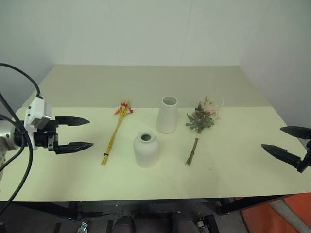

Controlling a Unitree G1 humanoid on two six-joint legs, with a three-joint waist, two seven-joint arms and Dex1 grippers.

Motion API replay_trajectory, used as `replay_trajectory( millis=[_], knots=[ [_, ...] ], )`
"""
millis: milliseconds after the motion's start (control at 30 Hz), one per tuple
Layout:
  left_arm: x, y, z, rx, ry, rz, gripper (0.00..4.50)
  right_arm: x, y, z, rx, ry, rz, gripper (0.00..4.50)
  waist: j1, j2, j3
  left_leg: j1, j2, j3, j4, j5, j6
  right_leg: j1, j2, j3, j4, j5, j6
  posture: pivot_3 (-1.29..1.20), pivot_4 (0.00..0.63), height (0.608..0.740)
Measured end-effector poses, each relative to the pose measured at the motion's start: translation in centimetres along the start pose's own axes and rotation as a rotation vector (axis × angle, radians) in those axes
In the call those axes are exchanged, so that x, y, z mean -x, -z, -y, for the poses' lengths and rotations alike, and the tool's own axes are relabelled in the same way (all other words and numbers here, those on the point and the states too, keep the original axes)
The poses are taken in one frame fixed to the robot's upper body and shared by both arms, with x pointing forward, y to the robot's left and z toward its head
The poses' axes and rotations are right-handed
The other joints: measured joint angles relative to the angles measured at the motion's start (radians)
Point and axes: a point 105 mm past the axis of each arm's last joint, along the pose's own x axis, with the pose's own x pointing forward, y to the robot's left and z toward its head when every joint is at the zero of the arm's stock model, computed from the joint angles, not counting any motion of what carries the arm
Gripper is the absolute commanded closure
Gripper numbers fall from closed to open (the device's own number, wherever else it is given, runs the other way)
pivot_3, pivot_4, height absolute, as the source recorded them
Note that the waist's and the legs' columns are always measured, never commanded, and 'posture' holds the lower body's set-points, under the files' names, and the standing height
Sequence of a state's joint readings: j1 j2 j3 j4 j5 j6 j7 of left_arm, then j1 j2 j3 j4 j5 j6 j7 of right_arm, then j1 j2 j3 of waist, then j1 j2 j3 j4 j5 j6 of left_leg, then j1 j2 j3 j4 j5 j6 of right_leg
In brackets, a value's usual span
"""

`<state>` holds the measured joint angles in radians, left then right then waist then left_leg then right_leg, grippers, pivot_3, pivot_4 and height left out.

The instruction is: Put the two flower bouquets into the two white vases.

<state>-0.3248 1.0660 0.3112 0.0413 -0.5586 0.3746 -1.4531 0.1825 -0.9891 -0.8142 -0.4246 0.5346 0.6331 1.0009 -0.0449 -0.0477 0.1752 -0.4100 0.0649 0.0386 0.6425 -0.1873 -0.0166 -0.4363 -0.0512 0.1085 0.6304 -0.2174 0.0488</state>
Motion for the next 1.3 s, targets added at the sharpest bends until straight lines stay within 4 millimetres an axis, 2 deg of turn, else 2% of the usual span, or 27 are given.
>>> replay_trajectory(
  millis=[600, 767, 867, 933, 1067, 1167, 1300],
  knots=[
    [0.1, 0.1, 0.0, 0.01, 0.0, 0.01, 0.04, -0.4, 0.1, 0.0, -0.048, 0.015, -0.012, 0.08, -0.003, 0.0, 0.0, 0.0, 0.0, 0.0, 0.0, 0.0, 0.0, 0.0, 0.0, 0.0, 0.0, 0.0, 0.0, 0.0, 0.15, 0.74],
    [-0.1, -0.8, 0.0, -0.018, 0.019, 0.039, 0.04, -4.0, -2.5, -2.6, -0.015, -0.101, -0.098, 0.08, -0.016, 0.0, 0.0, 0.002, 0.001, 0.0, 0.0, 0.0, 0.0, 0.0, 0.0, 0.0, 0.002, 0.0, 0.0, 0.0, 0.15, 0.74],
    [-0.8, -1.4, 0.0, -0.047, 0.054, 0.055, 0.04, -8.1, -4.2, -2.2, -0.198, -0.019, -0.078, 0.08, -0.032, -0.003, -0.001, 0.003, 0.002, -0.002, 0.002, 0.0, 0.0, 0.001, 0.003, 0.003, -0.001, 0.003, -0.003, 0.0, 0.15, 0.74],
    [-1.3, -1.9, 0.0, -0.078, 0.082, 0.067, 0.04, -10.8, -3.3, -3.3, -0.324, -0.011, -0.168, 0.08, -0.031, -0.004, -0.002, 0.001, 0.002, -0.003, 0.001, 0.0, 0.0, 0.0, 0.007, 0.006, 0.0, 0.005, -0.004, 0.0, 0.15, 0.74],
    [-1.9, -2.0, 0.0, -0.103, 0.114, 0.063, 0.04, -13.9, 0.0, -5.8, -0.472, -0.026, -0.349, 0.08, -0.014, -0.003, -0.001, -0.008, 0.002, -0.006, 0.001, 0.0, 0.001, -0.006, 0.008, 0.004, 0.002, 0.007, -0.004, 0.0, 0.15, 0.74],
    [-2.1, -2.0, -0.3, -0.114, 0.118, 0.066, 0.04, -15.2, 0.3, -6.1, -0.508, -0.002, -0.375, 0.08, -0.012, -0.003, -0.002, -0.016, 0.002, -0.006, 0.001, -0.001, 0.002, -0.013, 0.008, 0.004, 0.001, 0.007, -0.003, 0.0, 0.15, 0.74],
    [-2.4, -2.0, -0.4, -0.128, 0.136, 0.065, 0.04, -16.5, 0.2, -5.7, -0.558, 0.034, -0.391, 0.08, -0.013, -0.003, -0.002, -0.02, 0.002, -0.006, 0.001, -0.001, 0.002, -0.018, 0.008, 0.004, 0.002, 0.007, -0.003, 0.0, 0.15, 0.74]
  ],
)
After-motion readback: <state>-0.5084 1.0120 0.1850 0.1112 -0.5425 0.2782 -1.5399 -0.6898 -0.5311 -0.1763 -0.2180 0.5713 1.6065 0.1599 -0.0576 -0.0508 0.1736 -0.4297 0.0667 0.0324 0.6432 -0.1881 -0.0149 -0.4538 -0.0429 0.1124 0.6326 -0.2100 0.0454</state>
